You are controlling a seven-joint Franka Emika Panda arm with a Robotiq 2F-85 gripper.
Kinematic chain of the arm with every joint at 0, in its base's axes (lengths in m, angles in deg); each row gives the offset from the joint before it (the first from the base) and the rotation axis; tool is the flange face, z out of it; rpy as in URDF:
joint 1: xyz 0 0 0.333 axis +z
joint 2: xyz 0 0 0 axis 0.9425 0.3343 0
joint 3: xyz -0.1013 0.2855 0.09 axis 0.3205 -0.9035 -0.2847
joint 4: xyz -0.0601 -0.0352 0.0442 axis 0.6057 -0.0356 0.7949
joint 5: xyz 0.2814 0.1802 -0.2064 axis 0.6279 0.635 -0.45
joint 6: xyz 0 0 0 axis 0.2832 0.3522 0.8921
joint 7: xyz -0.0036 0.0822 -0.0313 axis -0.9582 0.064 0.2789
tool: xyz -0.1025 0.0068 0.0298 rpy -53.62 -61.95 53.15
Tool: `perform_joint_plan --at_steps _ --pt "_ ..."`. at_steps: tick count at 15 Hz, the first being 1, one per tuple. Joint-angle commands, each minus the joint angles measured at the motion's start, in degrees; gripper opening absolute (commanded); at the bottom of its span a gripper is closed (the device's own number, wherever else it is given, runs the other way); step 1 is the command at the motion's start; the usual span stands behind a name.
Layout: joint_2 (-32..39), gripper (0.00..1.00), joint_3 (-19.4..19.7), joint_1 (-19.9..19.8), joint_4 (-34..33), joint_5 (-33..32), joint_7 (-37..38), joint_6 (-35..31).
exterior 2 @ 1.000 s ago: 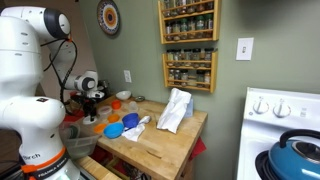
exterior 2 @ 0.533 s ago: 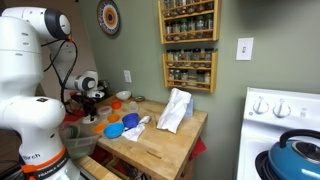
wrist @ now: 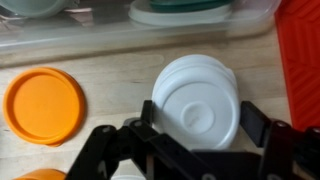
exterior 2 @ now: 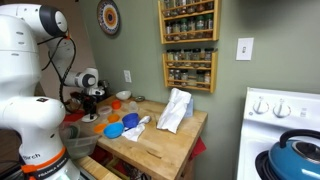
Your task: Pick up the white paper cup lid and put it on the clear lunch box, pick up the orange lid and put it on the orange lunch box
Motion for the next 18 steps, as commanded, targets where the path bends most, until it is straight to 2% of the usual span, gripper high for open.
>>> perform_joint_plan --at_steps 1,4,7,14,18 --pt "-7.7 0.61 0.0 -0.2 2.4 -0.2 0.6 7.6" --pt "-12.2 0.61 -0.2 -0.4 1.7 -1.3 1.3 13.4" --pt "-15.1 0.61 -0.1 -1.4 1.0 -4.4 2.7 14.7" --pt "-12.4 0.61 1.3 -5.4 -0.2 -8.2 3.1 7.4" --pt "-9.2 0.61 2.3 -6.3 -1.2 -8.6 2.5 3.3"
